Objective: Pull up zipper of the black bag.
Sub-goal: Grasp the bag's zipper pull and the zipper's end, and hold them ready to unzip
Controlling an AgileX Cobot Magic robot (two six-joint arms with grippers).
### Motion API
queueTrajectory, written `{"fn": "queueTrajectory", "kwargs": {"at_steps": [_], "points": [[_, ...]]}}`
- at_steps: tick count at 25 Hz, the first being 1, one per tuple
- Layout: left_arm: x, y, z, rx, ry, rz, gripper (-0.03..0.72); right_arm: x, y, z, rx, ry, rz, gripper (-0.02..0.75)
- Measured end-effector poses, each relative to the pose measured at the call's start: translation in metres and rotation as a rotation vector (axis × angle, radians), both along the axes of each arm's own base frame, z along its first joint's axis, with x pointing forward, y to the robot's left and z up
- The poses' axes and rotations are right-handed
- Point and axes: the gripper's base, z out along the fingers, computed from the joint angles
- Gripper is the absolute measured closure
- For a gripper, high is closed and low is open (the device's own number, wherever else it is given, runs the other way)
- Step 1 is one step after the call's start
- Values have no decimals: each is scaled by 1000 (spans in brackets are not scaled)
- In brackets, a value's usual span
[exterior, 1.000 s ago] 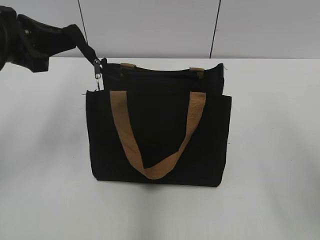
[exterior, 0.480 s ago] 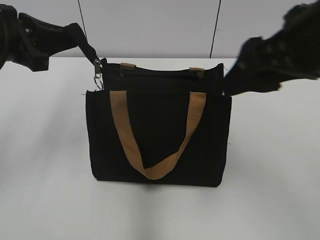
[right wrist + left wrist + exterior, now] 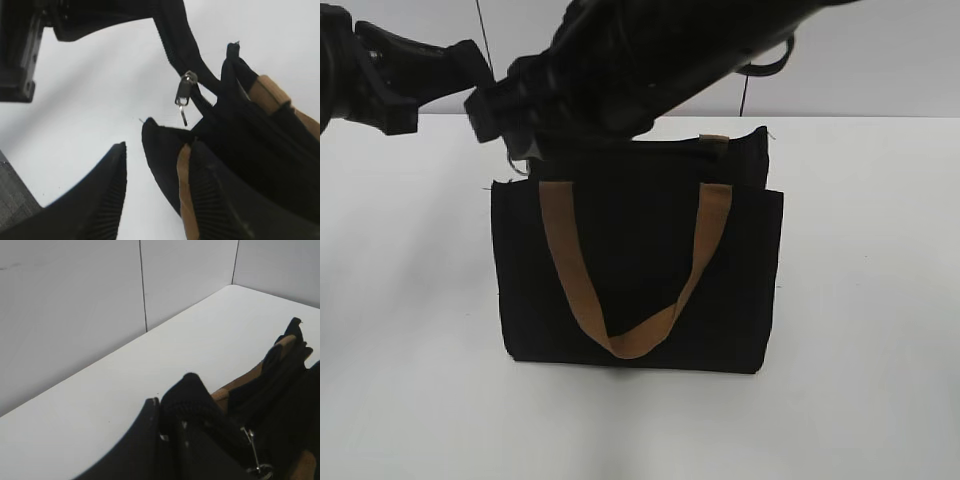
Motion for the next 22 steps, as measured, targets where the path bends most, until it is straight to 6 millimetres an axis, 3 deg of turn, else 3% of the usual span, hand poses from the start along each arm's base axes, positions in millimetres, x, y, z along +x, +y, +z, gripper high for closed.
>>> {"fn": "queueTrajectory", "kwargs": {"at_steps": [6, 12, 17, 22], "points": [[0, 0, 0, -7, 0, -2, 666, 15, 15, -23, 6, -9, -10, 443], [-1, -2, 2, -29, -3, -23, 666, 29, 14, -42, -14, 15, -40, 449], [-2, -3, 2, -33, -4, -31, 666, 34, 14, -44, 12, 14, -61, 451], [-2, -3, 2, -35, -5, -33, 666, 36, 17, -47, 49, 22, -78, 503]]}}
